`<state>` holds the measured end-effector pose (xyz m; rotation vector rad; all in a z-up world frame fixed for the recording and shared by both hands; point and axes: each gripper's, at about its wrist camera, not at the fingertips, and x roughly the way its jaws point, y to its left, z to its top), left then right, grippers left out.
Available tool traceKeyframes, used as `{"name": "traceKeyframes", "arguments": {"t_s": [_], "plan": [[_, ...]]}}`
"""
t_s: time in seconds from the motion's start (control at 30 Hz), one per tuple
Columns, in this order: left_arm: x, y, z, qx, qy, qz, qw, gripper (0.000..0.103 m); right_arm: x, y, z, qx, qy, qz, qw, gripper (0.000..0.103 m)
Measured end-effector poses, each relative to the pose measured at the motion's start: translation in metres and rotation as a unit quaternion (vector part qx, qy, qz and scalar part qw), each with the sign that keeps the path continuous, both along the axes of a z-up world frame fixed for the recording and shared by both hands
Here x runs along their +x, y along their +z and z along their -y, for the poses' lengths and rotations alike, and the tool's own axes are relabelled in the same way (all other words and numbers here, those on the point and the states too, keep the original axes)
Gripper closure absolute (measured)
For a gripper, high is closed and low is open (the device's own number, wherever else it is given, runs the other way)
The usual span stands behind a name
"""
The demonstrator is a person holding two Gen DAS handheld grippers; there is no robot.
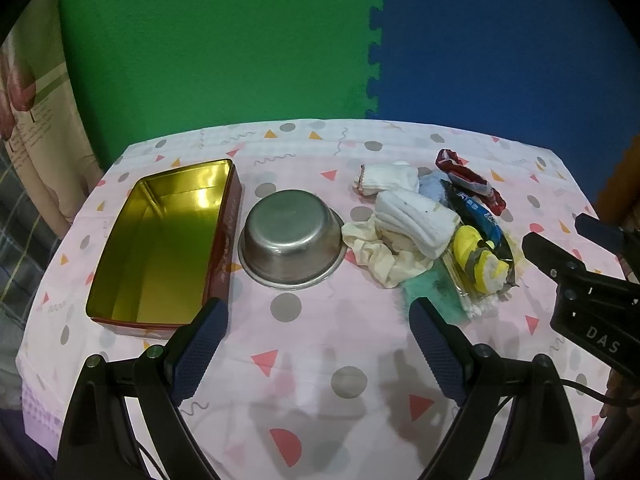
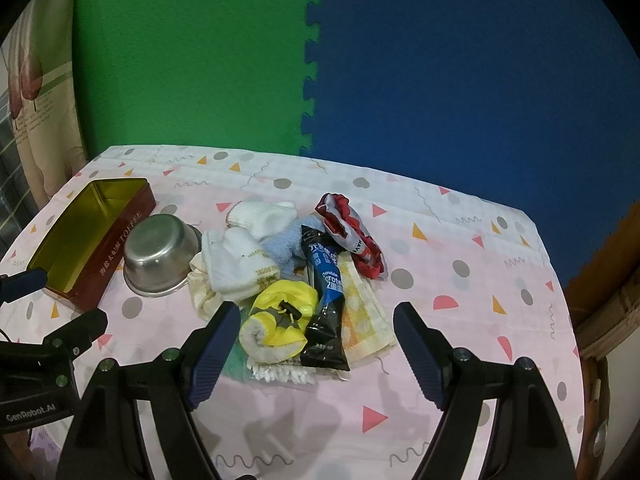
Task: Organize soft objects
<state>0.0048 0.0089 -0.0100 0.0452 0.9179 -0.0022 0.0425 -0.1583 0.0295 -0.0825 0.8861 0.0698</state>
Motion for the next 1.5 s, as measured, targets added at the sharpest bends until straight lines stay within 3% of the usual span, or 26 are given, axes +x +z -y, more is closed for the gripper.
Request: {"name": "traceKeyframes", "arguments": {"t_s": [0.93, 1.2, 1.5], "plan": [[0.002, -0.01, -0.002, 0.012, 0.006, -0.003, 0.9999, 0.013, -0.006, -0.003, 0.007, 0.003, 0.017, 0.009, 1.0, 0.022], [0.004, -0.016, -0.002, 0.015, 0.008, -0.011, 0.9998, 0.013, -0.015, -0.018, 0.017, 0.03, 0.04, -0.001, 0.999, 0.022], [0.009, -0.02, -0.006, 0.016, 0.012, -0.015, 0.9997, 0.013, -0.004, -0.035, -0.002, 0.044, 0.071, -0.015, 0.996, 0.022]]}}
